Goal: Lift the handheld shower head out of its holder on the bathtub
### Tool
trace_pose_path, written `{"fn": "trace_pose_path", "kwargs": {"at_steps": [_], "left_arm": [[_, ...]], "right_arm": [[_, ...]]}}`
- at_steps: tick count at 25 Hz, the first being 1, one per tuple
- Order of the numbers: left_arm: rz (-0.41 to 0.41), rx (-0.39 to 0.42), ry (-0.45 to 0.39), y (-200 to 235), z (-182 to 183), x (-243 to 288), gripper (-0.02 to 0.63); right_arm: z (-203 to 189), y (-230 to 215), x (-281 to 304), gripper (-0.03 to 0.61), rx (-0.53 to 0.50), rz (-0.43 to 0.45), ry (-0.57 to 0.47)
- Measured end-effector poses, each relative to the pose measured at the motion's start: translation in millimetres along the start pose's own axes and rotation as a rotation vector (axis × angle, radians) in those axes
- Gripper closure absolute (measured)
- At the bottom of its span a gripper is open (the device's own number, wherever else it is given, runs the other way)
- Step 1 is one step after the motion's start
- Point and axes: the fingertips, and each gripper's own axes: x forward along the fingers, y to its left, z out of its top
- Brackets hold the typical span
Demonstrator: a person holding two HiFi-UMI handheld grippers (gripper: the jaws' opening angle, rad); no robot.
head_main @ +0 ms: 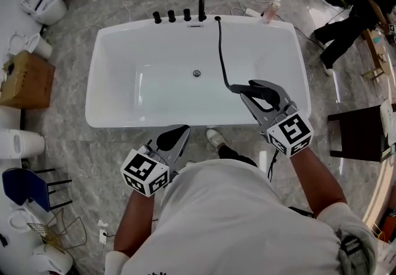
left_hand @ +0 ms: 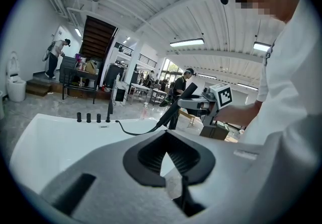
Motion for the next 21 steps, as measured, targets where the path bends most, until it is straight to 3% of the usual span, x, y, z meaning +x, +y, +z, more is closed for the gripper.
{"fn": "trace_pose_path", "kwargs": {"at_steps": [11, 21], "left_arm": [[0.017, 0.014, -0.006, 4.8, 0.6, -11.8, 0.606], [0.034, 0.013, 0.0, 9.9, -9.5, -48.5, 0.606]], "right_arm": [[6.5, 0.5, 5.6, 0.436, -0.029, 0.006, 0.006], [17.8, 2.1, 11.3, 0.436, -0.043, -0.041, 0.004]]}}
